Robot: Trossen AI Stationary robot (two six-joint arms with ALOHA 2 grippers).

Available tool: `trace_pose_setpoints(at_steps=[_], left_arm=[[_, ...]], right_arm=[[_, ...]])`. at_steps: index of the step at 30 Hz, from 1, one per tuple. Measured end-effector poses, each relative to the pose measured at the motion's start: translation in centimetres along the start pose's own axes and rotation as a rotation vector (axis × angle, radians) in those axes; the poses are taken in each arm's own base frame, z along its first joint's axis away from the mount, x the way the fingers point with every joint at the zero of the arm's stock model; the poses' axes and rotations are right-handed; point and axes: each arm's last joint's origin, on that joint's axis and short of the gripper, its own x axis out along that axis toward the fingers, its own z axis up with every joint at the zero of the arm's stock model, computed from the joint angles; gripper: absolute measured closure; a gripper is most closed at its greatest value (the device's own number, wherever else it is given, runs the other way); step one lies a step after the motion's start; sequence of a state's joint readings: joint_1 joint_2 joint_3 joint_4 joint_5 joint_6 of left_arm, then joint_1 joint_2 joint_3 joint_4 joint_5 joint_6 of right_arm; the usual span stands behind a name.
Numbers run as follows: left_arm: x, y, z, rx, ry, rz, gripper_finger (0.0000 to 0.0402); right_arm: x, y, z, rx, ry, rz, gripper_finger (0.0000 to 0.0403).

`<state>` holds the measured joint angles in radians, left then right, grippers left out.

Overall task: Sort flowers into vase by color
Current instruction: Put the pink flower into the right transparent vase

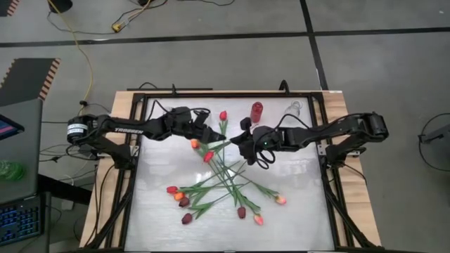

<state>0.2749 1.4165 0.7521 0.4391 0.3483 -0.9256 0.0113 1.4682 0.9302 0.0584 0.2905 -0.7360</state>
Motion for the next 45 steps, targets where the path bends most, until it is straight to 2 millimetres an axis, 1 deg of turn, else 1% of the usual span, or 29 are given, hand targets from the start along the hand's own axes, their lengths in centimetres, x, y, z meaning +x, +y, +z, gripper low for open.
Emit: trace_pose_setpoints(at_steps=[6, 13, 20, 23, 26, 30, 36, 40, 45], left_arm=[[-1.7, 0.0, 2.0, 0.164, -0.084, 0.0, 0.0258], [-3.4, -0.2, 3.6, 0.313, -0.153, 0.022, 0.0258], [-3.6, 0.2, 3.5, 0.401, -0.134, 0.067, 0.0258], [-3.5, 0.5, 3.3, 0.427, -0.117, 0.105, 0.0258], [-3.4, 0.5, 3.1, 0.457, -0.121, 0.121, 0.0258], [-3.3, 0.3, 3.0, 0.499, -0.129, 0.139, 0.0258], [-3.2, 0.3, 2.9, 0.503, -0.136, 0.147, 0.0258], [-3.2, 0.2, 2.9, 0.503, -0.137, 0.149, 0.0258], [-3.2, 0.3, 2.9, 0.503, -0.138, 0.151, 0.0258]], right_arm=[[-2.3, -1.9, -0.8, 0.127, 0.041, -0.012, 0.0378], [-6.2, -5.4, -2.1, 0.281, 0.043, -0.113, 0.0378], [-11.6, -9.3, -4.3, 0.484, 0.019, -0.301, 0.0378], [-13.5, -10.1, -5.8, 0.563, 0.011, -0.394, 0.0378], [-14.8, -10.2, -7.5, 0.616, 0.006, -0.485, 0.0378], [-15.4, -9.9, -9.5, 0.645, -0.035, -0.617, 0.0378], [-15.0, -9.3, -12.3, 0.663, -0.056, -0.762, 0.0378], [-14.7, -8.9, -13.6, 0.67, -0.03, -0.793, 0.0378], [-14.4, -8.5, -14.3, 0.682, -0.006, -0.796, 0.0378]])
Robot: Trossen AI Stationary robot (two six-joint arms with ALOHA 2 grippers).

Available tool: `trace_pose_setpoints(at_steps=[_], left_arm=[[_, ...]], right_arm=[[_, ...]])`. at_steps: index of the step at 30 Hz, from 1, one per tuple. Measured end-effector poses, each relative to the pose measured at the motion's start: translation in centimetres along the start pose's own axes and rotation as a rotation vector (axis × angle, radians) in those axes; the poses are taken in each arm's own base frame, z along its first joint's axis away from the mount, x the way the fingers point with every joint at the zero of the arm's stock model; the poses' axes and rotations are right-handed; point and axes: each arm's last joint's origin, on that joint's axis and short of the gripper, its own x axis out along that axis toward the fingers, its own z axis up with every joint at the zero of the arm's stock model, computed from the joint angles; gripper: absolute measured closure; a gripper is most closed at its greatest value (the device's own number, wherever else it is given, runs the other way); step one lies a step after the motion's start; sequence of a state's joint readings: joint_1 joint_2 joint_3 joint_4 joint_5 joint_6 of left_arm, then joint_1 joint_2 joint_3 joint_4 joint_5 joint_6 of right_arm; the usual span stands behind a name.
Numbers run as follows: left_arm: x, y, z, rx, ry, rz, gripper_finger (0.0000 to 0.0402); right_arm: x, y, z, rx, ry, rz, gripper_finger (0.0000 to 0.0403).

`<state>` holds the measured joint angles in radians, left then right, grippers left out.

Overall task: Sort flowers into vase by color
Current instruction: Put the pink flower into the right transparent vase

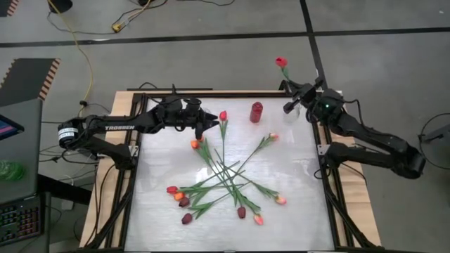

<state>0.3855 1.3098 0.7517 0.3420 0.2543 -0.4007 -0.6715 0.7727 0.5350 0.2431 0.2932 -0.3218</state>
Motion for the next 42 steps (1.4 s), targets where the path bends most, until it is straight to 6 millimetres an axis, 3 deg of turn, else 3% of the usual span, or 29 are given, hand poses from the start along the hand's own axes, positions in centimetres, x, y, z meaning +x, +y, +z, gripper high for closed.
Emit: trace_pose_setpoints(at_steps=[24, 30, 42], left_arm=[[0.0, 0.1, -0.2, -0.007, 0.015, 0.007, 0.0258], [0.0, 0.1, -0.2, -0.007, 0.015, 0.006, 0.0258], [0.0, 0.1, -0.2, -0.008, 0.017, 0.007, 0.0258]], right_arm=[[-0.1, 0.3, -1.3, 0.022, 0.13, 0.026, 0.0354], [-0.1, 0.0, -1.4, 0.015, 0.157, -0.067, 0.0341], [-0.4, 0.0, -2.4, 0.004, 0.293, -0.143, 0.0255]])
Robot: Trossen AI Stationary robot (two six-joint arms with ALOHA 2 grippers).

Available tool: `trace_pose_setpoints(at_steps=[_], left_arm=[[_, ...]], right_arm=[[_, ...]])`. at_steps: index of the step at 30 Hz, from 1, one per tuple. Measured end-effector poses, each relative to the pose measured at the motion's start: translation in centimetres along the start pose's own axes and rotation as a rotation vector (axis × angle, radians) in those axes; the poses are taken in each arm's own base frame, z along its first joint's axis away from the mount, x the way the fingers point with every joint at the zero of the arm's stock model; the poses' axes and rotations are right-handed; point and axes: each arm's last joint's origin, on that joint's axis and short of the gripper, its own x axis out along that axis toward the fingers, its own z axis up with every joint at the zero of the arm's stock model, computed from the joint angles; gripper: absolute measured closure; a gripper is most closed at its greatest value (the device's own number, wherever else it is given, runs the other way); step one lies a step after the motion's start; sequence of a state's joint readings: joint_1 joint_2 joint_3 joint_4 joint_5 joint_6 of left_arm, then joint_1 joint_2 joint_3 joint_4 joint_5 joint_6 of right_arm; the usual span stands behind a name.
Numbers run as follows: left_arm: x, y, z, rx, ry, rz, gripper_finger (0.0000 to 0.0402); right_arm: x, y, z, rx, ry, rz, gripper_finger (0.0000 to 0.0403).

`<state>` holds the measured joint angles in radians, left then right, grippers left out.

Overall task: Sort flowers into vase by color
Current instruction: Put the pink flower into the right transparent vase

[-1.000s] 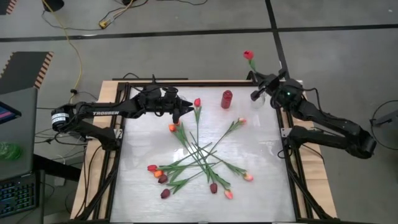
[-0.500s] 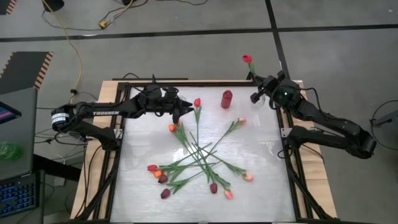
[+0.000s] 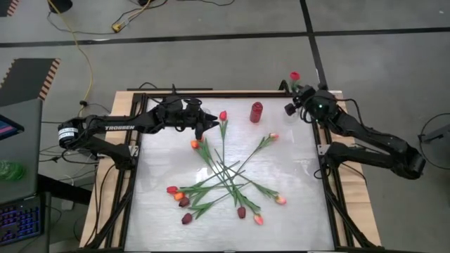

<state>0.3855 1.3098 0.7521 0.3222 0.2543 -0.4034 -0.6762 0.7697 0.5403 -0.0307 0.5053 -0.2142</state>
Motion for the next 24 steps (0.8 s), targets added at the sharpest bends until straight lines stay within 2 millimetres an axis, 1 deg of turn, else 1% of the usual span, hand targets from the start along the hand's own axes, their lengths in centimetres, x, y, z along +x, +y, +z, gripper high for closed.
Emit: trace_pose_setpoints(at_steps=[5, 10, 18, 24], left_arm=[[0.0, 0.0, 0.0, -0.002, 0.003, 0.001, 0.0258], [0.0, 0.0, 0.0, -0.003, 0.003, 0.001, 0.0258], [0.0, 0.0, 0.0, -0.005, 0.003, 0.001, 0.0258], [0.0, 0.0, 0.0, -0.005, 0.003, 0.001, 0.0258]], right_arm=[[-0.5, -0.3, -0.1, -0.005, 0.145, 0.009, 0.0216], [-1.3, -0.8, 0.0, -0.018, 0.27, 0.026, 0.0195], [-2.7, -1.7, 0.9, -0.081, 0.389, 0.06, 0.0191], [-3.9, -2.4, 1.6, -0.016, 0.472, 0.094, 0.0193]])
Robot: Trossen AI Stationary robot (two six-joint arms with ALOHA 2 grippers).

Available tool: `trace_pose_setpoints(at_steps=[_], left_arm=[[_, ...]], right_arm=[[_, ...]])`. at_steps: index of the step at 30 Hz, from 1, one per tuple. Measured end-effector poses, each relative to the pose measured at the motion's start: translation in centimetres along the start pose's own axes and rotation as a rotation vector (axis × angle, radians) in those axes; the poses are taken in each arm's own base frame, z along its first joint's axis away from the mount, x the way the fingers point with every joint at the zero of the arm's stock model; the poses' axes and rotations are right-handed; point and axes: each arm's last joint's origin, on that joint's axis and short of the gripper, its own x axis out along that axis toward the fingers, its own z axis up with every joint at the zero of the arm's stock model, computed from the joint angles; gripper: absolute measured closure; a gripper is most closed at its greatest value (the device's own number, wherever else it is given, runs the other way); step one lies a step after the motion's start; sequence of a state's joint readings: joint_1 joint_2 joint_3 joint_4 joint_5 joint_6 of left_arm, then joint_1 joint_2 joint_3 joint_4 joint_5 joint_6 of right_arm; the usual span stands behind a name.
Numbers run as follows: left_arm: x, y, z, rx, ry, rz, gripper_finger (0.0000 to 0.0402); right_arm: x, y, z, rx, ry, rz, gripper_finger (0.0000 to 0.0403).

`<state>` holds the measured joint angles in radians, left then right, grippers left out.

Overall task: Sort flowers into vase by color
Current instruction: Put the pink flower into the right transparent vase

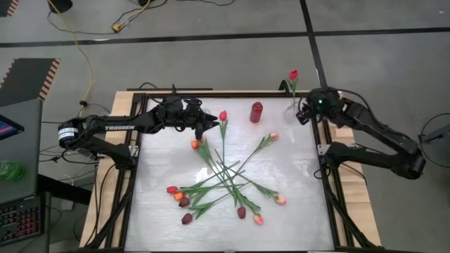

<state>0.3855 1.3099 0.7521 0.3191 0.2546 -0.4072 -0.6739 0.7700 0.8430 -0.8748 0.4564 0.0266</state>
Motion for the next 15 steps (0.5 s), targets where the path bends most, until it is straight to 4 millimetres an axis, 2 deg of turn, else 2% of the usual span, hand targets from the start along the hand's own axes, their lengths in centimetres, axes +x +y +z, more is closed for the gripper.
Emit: trace_pose_setpoints(at_steps=[6, 15], left_arm=[[0.0, 0.0, 0.0, 0.0, 0.0, 0.0, 0.0258], [0.0, 0.0, 0.0, 0.0, 0.001, 0.0, 0.0258]], right_arm=[[-1.0, -0.2, -0.4, 0.021, 0.094, 0.085, 0.0193], [-1.3, 0.3, -1.1, 0.056, 0.181, 0.268, 0.0193]])
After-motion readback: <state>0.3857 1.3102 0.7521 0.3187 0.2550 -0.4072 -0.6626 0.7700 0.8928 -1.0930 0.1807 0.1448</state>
